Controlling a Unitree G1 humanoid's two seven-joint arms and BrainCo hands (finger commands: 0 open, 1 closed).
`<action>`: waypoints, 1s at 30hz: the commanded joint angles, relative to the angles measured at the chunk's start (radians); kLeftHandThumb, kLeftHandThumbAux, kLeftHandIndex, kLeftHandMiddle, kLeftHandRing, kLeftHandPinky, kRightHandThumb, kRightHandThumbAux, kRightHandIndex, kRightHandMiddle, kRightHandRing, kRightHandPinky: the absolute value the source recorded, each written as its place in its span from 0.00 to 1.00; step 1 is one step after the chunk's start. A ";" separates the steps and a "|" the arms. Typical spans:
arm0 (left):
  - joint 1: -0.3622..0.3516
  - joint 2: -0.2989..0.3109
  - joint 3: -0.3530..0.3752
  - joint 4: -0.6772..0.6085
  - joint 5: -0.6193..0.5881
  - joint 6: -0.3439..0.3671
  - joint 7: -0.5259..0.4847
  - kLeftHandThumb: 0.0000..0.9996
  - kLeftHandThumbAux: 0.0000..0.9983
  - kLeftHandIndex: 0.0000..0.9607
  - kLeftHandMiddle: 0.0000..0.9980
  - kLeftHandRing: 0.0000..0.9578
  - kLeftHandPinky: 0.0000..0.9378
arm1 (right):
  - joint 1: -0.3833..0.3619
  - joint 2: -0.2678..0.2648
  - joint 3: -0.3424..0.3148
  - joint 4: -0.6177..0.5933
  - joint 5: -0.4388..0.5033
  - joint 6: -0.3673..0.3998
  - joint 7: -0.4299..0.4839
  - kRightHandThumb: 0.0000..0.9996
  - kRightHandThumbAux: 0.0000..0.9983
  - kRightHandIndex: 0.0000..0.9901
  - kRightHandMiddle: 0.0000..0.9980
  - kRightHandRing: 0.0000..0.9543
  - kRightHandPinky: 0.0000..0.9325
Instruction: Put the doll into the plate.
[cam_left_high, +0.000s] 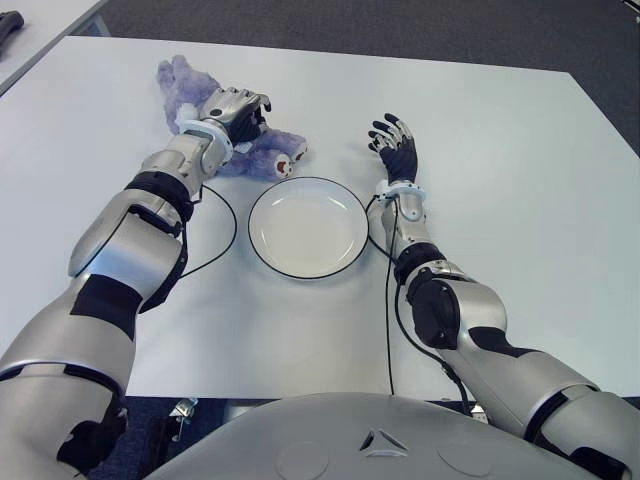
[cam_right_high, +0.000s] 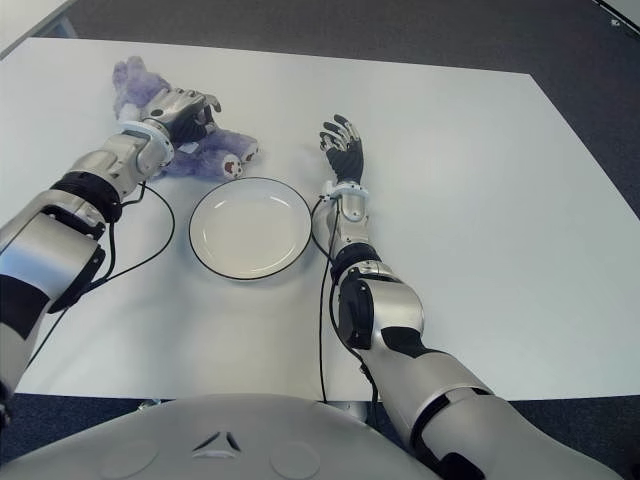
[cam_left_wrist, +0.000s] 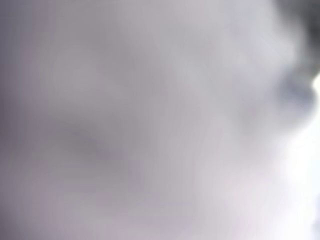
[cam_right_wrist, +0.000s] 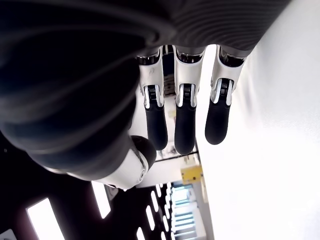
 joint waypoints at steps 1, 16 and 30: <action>0.088 0.009 -0.051 0.034 0.028 -0.019 -0.165 0.35 0.31 0.01 0.04 0.04 0.06 | 0.223 0.056 -0.007 0.116 0.008 0.095 -0.021 0.68 0.87 0.19 0.29 0.31 0.32; 0.046 0.082 -0.046 -0.060 -0.004 -0.135 -0.377 0.21 0.30 0.00 0.00 0.00 0.00 | 0.221 0.054 0.017 0.117 -0.007 0.097 -0.037 0.75 0.87 0.20 0.29 0.31 0.32; 0.030 0.116 -0.055 -0.065 -0.002 -0.223 -0.406 0.23 0.29 0.00 0.00 0.00 0.00 | 0.219 0.055 0.030 0.117 -0.017 0.093 -0.051 0.79 0.87 0.22 0.29 0.33 0.32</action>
